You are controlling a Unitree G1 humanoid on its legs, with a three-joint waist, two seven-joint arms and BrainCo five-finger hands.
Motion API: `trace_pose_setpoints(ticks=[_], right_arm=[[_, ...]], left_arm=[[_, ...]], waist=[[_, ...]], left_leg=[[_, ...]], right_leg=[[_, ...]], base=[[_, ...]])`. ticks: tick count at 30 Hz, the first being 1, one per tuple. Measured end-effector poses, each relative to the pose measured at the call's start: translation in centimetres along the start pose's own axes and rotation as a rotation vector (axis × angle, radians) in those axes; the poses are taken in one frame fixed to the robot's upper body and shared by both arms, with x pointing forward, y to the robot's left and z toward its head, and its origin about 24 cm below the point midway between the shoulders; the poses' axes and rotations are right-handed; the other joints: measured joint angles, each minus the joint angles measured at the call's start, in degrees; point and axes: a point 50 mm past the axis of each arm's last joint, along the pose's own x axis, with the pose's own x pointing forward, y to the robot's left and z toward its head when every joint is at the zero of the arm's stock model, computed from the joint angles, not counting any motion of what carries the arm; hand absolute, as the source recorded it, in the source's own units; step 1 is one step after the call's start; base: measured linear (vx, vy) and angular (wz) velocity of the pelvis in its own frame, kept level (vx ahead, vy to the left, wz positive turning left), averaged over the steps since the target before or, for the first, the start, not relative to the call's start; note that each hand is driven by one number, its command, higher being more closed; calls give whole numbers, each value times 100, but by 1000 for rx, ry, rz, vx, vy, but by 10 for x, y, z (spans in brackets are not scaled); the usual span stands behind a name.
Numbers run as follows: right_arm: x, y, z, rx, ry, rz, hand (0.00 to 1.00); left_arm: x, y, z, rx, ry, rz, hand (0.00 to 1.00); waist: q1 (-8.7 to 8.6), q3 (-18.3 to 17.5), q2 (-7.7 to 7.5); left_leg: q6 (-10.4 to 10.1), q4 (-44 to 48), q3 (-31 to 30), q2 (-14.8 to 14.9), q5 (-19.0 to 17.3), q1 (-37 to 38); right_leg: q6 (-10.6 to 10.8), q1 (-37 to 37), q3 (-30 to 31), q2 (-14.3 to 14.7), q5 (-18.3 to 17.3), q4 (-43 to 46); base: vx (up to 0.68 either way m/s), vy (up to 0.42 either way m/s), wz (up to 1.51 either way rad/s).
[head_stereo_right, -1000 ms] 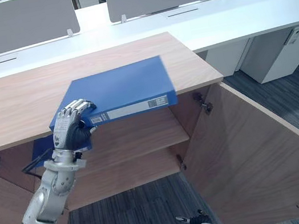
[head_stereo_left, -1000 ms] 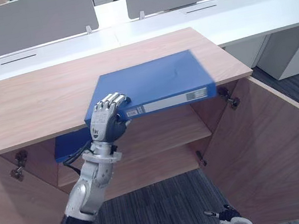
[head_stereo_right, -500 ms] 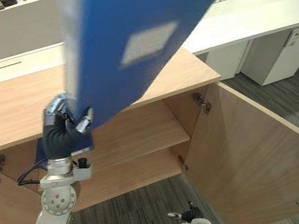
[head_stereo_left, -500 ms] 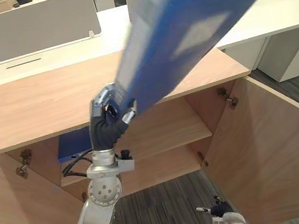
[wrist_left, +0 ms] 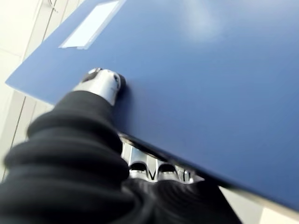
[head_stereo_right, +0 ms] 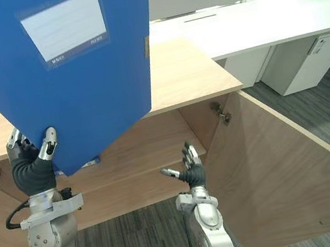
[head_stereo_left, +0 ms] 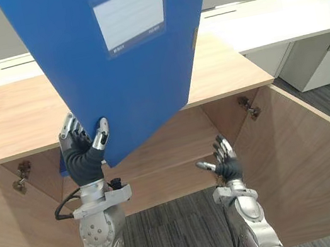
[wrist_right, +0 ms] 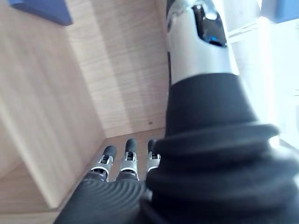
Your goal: Walk over to the cabinet, pick up the folder, carry it to the office cabinet, place the folder inside the office cabinet, then close the office cabinet door
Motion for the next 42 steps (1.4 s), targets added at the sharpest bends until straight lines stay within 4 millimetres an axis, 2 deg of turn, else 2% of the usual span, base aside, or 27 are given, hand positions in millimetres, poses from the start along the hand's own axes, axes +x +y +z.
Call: trace_pose_setpoints(ticks=[2, 8, 16, 24, 29, 42], right_arm=[[2, 7, 23, 30, -112, 26, 0], [4, 16, 62, 69, -312, 66, 0], [15, 26, 92, 74, -455, 143, 0], [24, 29, 102, 124, -484, 203, 0], [32, 27, 95, 199, -437, 237, 0], [39, 18, 78, 174, -318, 361, 0]], left_arm=[[-1, 3, -3, 15, 19, 9, 100], [-3, 8, -17, 24, 82, 9, 100], [-8, 6, -33, 1, 164, -49, 100], [-14, -6, -44, -53, 227, -141, 100], [-17, -10, -50, -77, 262, -171, 100], [-18, -7, -50, -63, 274, -226, 100]], waist=[[8, 4, -9], [-18, 4, -4], [-24, 2, -4], [-2, -8, 6], [-9, -21, 24], [49, -132, 38]], left_leg=[[0, 0, 67, -4, -26, 12], [-8, 0, 96, -8, -51, 4], [-6, 0, 95, -9, -51, -68], [0, 0, 77, -14, -44, -133], [23, -2, 31, -29, -27, -152], [73, -37, -81, -80, 77, -300]], right_leg=[[11, -5, 56, 0, 25, -38], [24, -4, 76, -1, 54, -110], [30, -63, 73, -1, 75, -120], [43, -84, 62, -6, 101, -124], [48, -82, 35, -20, 103, -122], [83, -188, -71, -82, 144, -119]], base=[[1, 4, -13], [0, -2, -3], [0, 0, 0], [0, 0, 0], [-18, -10, 2], [-37, -10, 5]])
